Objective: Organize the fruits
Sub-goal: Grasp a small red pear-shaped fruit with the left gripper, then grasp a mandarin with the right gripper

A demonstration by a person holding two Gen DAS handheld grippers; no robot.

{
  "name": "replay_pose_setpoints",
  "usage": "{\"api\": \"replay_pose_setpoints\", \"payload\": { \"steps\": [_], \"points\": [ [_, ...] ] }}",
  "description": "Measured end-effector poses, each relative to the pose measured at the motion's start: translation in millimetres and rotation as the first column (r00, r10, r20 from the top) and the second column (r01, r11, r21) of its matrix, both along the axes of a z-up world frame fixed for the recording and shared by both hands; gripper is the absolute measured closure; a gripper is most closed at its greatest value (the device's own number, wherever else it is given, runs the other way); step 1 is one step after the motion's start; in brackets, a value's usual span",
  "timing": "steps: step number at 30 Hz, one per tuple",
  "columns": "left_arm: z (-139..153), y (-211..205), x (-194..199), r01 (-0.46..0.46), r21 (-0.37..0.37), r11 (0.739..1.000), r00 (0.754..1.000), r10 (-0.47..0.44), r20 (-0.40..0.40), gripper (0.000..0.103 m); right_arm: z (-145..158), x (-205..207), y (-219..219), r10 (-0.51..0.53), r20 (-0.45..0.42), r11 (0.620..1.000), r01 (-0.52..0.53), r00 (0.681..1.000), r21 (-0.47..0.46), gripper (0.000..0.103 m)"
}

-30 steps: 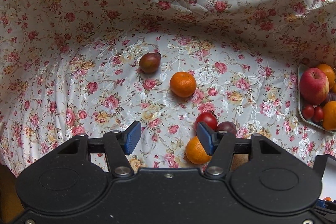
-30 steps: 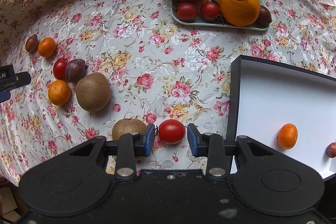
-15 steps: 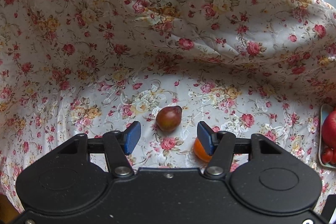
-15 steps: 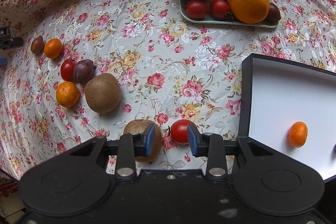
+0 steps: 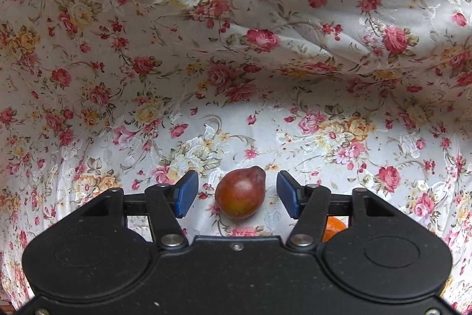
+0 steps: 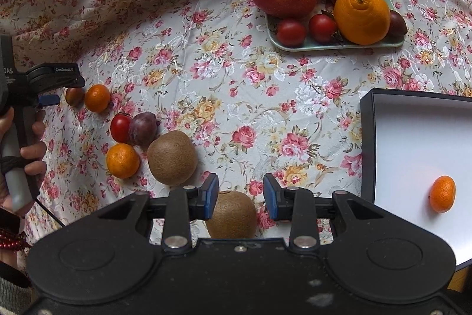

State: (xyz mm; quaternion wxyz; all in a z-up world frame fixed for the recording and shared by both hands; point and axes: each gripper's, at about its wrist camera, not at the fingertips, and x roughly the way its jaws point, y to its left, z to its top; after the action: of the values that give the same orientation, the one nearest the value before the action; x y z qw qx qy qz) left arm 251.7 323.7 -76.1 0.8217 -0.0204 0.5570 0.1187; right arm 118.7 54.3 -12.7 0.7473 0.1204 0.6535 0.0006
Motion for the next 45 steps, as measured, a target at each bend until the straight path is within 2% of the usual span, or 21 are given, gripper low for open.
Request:
{"api": "replay_pose_setpoints", "payload": {
  "steps": [8,12,17,21,26,32,34,39,45],
  "points": [
    [-11.7,7.4,1.2,-0.005,-0.058,0.998,1.0,0.005,0.002,0.043,-6.3,4.6,23.2,0.022,-0.014,1.0,-0.022,1.0,0.009,0.067],
    [-13.0,14.6,-0.4,-0.013,-0.098,0.995,1.0,0.014,0.011,0.057,-8.3,7.2,32.2,0.022,-0.01,1.0,-0.022,1.0,0.014,0.067],
    [-9.1,19.0,-12.0,-0.028,-0.101,0.995,1.0,0.028,-0.006,0.057,-12.6,10.0,40.0,0.026,-0.008,1.0,-0.026,1.0,0.006,0.067],
    [3.6,18.3,-39.4,-0.078,-0.152,0.985,0.996,0.071,-0.051,0.057,-13.9,11.9,41.2,0.019,-0.005,1.0,-0.019,1.0,0.013,0.067],
    [22.6,-1.7,-76.3,-0.087,-0.088,0.992,0.992,0.078,-0.098,0.057,-11.7,14.7,48.0,0.02,0.022,0.999,-0.021,1.0,0.038,0.067],
    [54.5,-11.9,-118.6,-0.114,-0.101,0.988,0.992,0.107,-0.072,0.057,-9.3,19.0,62.7,0.028,0.06,0.998,-0.032,0.998,0.05,0.067],
    [63.4,-15.3,-126.3,-0.108,-0.082,0.991,0.993,0.105,-0.05,0.057,-11.2,22.2,68.2,0.03,0.071,0.999,-0.033,0.997,0.039,0.067],
    [71.8,-5.2,-130.4,-0.137,-0.055,0.989,0.991,0.136,-0.014,0.057,-17.2,30.0,82.6,0.032,0.084,0.999,-0.035,0.996,0.026,0.067],
    [63.3,15.2,-133.2,-0.175,-0.097,0.98,0.984,0.171,-0.043,0.057,-18.7,28.6,111.4,0.108,0.107,0.991,-0.115,0.988,0.065,0.067]
  ]
}}
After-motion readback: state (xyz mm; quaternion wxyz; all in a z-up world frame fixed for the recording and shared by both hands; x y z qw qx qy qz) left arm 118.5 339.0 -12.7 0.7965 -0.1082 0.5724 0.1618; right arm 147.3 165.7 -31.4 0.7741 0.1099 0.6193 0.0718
